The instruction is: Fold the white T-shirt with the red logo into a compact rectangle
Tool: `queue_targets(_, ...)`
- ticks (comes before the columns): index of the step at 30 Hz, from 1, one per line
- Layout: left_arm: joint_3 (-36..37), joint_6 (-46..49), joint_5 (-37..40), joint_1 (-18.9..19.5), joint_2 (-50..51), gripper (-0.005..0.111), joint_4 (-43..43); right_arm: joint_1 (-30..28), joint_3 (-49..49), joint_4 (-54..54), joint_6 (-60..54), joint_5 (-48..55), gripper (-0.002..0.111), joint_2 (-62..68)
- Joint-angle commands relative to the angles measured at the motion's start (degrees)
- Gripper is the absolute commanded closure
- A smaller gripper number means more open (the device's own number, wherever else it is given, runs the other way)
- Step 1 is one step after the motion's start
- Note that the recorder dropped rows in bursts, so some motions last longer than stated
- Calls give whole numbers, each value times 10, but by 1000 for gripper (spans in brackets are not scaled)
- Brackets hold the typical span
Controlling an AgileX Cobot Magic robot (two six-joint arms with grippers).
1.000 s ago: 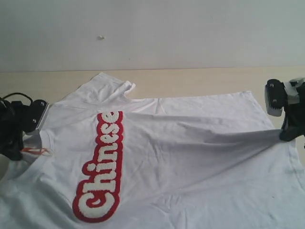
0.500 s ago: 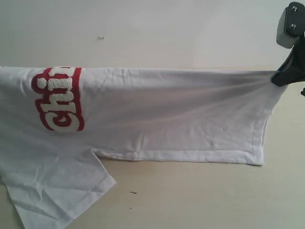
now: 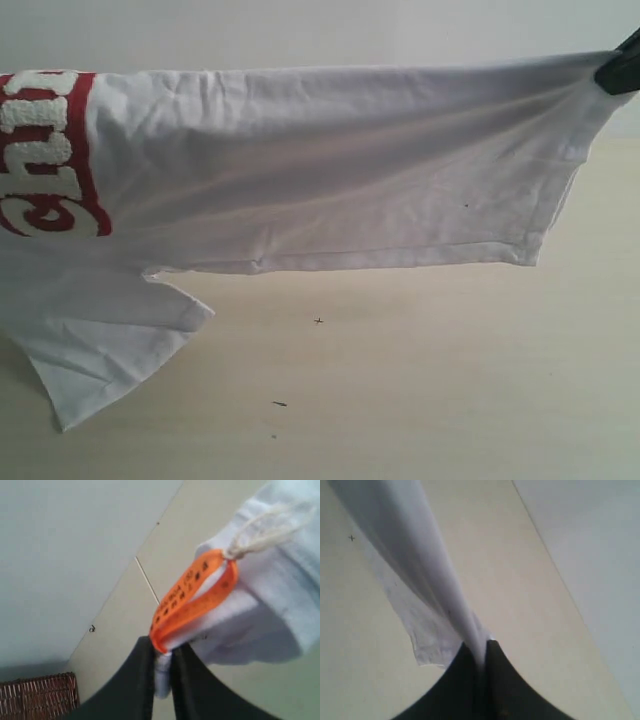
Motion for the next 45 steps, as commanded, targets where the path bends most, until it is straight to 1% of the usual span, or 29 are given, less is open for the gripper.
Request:
queue_targets(1,-4,-31,34,3,-51,107,12,1,-4,12,29,2,108,-42)
queue_targets(4,-4,-58,34,3,-87,107,11,1,-4,17,52,-8,108,-70)
queue_targets(11,-4,-62,33,2,-144,107,-6,1,-4,7,136,-38,108,-99)
queue_targets(13,-4,-46,33,2,-151,107,-23,1,-4,7,142,-35,108,-100)
queue_targets(16,-4,3,52,2,-151,107,-48,1,-4,9,151,-28,108,-97)
queue_targets(19,-2,8,55,2,-149,107,-56,1,-4,9,167,-28,108,-92)
queue_targets(29,-2,21,56,2,-105,107,-61,1,14,2,192,-29,108,-51)
queue_targets(38,-2,74,54,2,-28,107,-63,1,14,-19,202,-37,108,7)
queue_targets(40,-2,112,55,2,-23,107,-89,1,14,-19,208,-37,108,11)
queue_targets(43,-2,193,66,2,-4,107,-167,1,14,-27,288,-46,108,28)
queue_targets(45,-2,215,83,2,23,107,-198,1,14,-47,348,-43,108,48)
